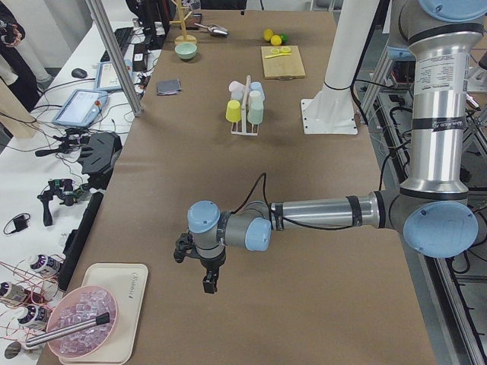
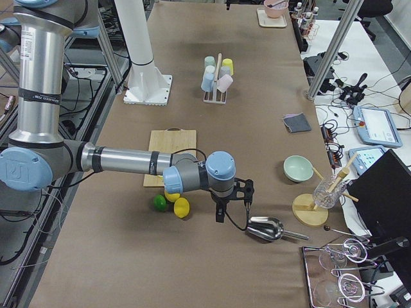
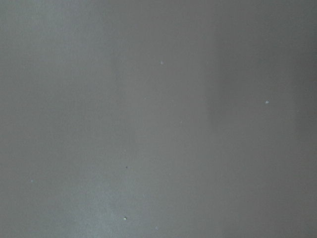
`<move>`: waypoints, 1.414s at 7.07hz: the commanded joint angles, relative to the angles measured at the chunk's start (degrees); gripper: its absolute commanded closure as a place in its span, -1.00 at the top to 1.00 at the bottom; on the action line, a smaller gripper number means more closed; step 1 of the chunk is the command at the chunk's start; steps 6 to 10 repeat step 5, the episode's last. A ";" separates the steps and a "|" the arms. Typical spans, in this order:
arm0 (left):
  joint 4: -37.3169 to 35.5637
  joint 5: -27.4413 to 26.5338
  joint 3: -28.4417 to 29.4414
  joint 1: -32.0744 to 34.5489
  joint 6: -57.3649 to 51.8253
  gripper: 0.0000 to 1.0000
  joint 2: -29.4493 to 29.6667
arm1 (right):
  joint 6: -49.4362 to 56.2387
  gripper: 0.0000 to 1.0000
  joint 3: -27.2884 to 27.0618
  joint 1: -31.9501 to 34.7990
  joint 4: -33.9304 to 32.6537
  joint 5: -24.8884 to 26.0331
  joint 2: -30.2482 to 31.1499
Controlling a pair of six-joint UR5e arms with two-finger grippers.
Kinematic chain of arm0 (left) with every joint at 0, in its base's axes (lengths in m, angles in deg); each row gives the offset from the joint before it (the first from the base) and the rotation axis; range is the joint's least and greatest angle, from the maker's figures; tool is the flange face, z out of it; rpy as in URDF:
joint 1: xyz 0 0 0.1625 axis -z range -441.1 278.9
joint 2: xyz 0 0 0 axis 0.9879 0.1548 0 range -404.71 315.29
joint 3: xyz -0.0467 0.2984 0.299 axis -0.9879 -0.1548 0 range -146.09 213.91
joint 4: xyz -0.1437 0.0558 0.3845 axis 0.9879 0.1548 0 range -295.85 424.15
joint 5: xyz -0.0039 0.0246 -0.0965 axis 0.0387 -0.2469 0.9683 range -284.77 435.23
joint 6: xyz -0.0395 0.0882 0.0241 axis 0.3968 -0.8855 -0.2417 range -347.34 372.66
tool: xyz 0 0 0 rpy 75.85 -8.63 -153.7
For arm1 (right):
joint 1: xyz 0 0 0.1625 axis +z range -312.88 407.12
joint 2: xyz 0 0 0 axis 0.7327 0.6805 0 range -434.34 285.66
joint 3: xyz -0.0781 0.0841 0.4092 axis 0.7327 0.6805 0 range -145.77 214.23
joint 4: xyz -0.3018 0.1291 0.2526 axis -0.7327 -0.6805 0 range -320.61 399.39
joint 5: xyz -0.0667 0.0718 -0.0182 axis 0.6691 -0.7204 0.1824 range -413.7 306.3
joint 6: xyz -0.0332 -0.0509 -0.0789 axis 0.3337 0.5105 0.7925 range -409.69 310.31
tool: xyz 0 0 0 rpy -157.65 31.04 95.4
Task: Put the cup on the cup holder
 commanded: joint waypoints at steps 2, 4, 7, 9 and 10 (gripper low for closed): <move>0.48 0.03 -2.31 0.00 10.37 0.96 2.02 | 0.15 0.95 -0.40 0.77 -0.06 -0.35 -0.48; 0.57 0.03 -2.15 0.00 10.49 0.96 2.11 | 0.15 0.96 -0.40 1.21 -0.24 -0.18 -0.66; 0.49 -0.23 -1.71 -0.09 10.49 0.96 2.11 | 0.15 0.96 -0.40 1.39 -0.24 -0.01 -0.66; 0.49 -0.23 -1.71 -0.09 10.49 0.96 2.11 | 0.15 0.96 -0.40 1.39 -0.24 -0.01 -0.66; 0.49 -0.23 -1.71 -0.09 10.49 0.96 2.11 | 0.15 0.96 -0.40 1.39 -0.24 -0.01 -0.66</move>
